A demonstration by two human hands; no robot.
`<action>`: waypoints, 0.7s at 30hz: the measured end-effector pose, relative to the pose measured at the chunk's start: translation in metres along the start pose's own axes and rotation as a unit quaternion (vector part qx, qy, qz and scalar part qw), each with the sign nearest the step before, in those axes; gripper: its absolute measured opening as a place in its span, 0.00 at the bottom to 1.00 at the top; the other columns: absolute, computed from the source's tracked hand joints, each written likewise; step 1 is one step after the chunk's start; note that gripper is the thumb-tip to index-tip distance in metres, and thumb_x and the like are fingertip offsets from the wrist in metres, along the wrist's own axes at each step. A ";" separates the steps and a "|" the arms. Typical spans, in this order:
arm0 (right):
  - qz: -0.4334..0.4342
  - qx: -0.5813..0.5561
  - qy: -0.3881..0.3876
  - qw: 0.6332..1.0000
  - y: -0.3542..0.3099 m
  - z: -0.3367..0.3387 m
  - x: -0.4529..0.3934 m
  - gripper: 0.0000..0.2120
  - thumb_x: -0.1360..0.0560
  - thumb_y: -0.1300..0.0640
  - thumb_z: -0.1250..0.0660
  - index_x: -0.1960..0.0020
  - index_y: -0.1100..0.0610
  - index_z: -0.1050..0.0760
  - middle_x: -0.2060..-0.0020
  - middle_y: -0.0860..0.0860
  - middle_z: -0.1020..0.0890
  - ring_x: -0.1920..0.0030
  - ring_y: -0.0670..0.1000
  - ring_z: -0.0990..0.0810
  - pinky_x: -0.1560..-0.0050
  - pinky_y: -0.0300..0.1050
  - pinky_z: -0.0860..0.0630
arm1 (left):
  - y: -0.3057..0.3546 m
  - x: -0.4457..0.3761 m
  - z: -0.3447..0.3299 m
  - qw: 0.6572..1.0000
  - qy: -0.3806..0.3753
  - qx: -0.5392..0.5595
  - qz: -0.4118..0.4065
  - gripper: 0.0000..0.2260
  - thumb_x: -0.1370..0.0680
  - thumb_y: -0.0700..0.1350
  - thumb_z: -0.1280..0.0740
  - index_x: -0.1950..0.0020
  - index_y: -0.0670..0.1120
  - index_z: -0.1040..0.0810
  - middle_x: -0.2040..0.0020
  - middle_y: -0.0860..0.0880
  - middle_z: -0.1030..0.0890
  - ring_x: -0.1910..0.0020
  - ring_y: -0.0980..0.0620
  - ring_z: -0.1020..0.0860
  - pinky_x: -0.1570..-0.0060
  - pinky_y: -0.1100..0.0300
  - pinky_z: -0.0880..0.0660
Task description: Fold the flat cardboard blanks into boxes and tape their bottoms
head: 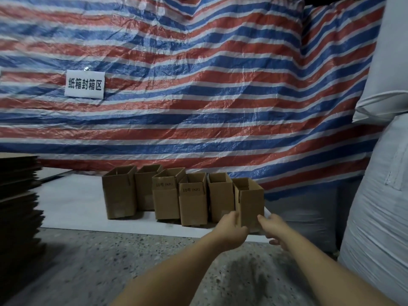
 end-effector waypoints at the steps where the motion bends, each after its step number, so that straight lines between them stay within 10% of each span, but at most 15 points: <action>1: 0.014 0.001 -0.002 1.000 -0.005 -0.002 0.015 0.17 0.17 0.49 0.43 0.31 0.54 0.29 0.54 0.51 0.23 0.52 0.54 0.22 0.46 0.55 0.21 | 0.005 0.017 0.008 1.000 0.012 -0.007 -0.007 0.21 0.21 0.49 0.37 0.29 0.48 0.31 0.37 0.50 0.26 0.54 0.60 0.27 0.60 0.71 0.30; 5: 0.075 0.007 -0.012 0.997 -0.033 -0.010 0.090 0.10 0.18 0.51 0.40 0.49 0.55 0.24 0.56 0.53 0.21 0.53 0.55 0.20 0.51 0.51 0.21 | 0.023 0.082 0.046 0.997 0.063 -0.032 -0.021 0.15 0.21 0.48 0.37 0.35 0.48 0.24 0.44 0.51 0.22 0.51 0.56 0.25 0.54 0.63 0.27; 21: 0.175 -0.257 -0.064 0.948 -0.075 -0.088 0.370 0.11 0.16 0.55 0.39 0.50 0.57 0.20 0.58 0.53 0.16 0.56 0.52 0.15 0.59 0.44 0.22 | 0.023 0.331 0.122 0.971 0.238 0.024 -0.026 0.05 0.19 0.47 0.37 0.48 0.53 0.22 0.53 0.55 0.19 0.52 0.57 0.20 0.47 0.54 0.20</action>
Point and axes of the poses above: each hand's wrist, its own x-axis away from the middle knuckle, its own z-axis out of the back of the hand, y = z × x, the point moved 2 cm from there along -x, towards the middle knuckle
